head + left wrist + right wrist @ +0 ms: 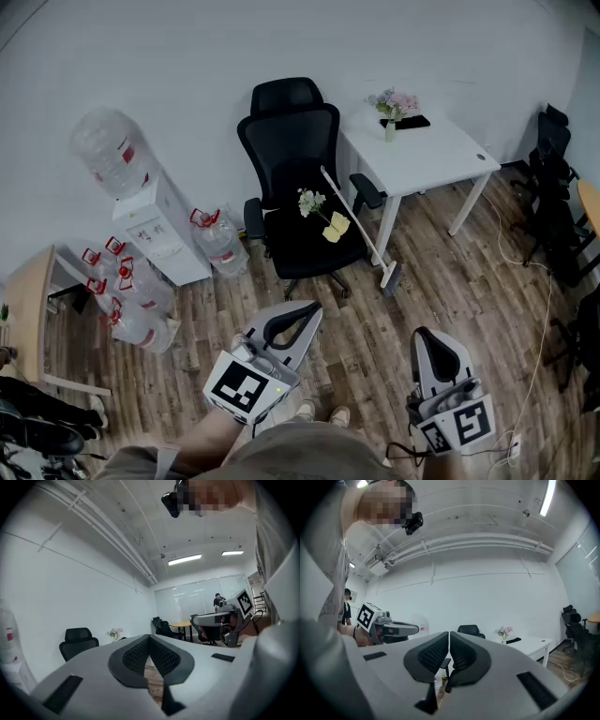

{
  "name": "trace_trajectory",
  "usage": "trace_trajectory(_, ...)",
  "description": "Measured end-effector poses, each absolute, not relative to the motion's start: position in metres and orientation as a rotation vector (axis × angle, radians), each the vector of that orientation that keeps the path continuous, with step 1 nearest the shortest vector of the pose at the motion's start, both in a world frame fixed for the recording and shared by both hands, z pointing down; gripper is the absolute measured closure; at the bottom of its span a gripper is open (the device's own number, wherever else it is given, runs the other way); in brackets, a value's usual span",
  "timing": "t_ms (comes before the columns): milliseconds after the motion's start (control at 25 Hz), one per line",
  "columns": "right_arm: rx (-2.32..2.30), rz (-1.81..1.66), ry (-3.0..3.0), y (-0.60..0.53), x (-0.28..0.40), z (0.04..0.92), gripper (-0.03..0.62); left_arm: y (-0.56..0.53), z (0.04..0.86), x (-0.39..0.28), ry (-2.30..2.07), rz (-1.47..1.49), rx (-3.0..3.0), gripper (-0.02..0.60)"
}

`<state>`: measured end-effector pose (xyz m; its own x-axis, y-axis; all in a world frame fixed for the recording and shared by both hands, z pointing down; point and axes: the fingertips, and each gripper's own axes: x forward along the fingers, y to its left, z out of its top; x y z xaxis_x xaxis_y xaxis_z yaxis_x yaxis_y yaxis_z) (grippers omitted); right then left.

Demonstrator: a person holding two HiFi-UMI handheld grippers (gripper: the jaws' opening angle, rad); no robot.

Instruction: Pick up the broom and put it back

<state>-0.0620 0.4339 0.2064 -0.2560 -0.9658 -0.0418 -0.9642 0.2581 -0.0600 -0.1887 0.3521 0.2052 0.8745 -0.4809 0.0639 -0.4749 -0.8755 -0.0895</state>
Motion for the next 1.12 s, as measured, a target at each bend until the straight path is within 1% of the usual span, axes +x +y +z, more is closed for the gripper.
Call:
trace_trajectory(760, -1.839, -0.036, 2.406, 0.451, -0.023, 0.211, 0.556, 0.368, 0.206, -0.161, 0.827, -0.132, -2.937, 0.565)
trace_trajectory(800, -1.854, -0.035, 2.392, 0.452, -0.018, 0.212, 0.519, 0.368, 0.207, -0.161, 0.84, -0.132, -2.93, 0.565)
trace_trajectory(840, -1.869, -0.036, 2.382, 0.451, -0.013, 0.213, 0.437, 0.367, 0.209, -0.162, 0.851, -0.137, -2.919, 0.565)
trace_trajectory(880, -1.882, -0.038, 2.374, 0.451, -0.009, 0.214, 0.405, 0.364, 0.211, -0.162, 0.858, -0.144, -2.905, 0.565)
trace_trajectory(960, -1.896, -0.046, 2.365, 0.452, -0.002, 0.217, 0.393, 0.362, 0.214, -0.163, 0.865, -0.156, -2.889, 0.565)
trace_trajectory(1120, -1.891, -0.046, 2.379, 0.447, 0.008, 0.224, 0.393, 0.355, 0.215, -0.158, 0.885, -0.138, -2.891, 0.565)
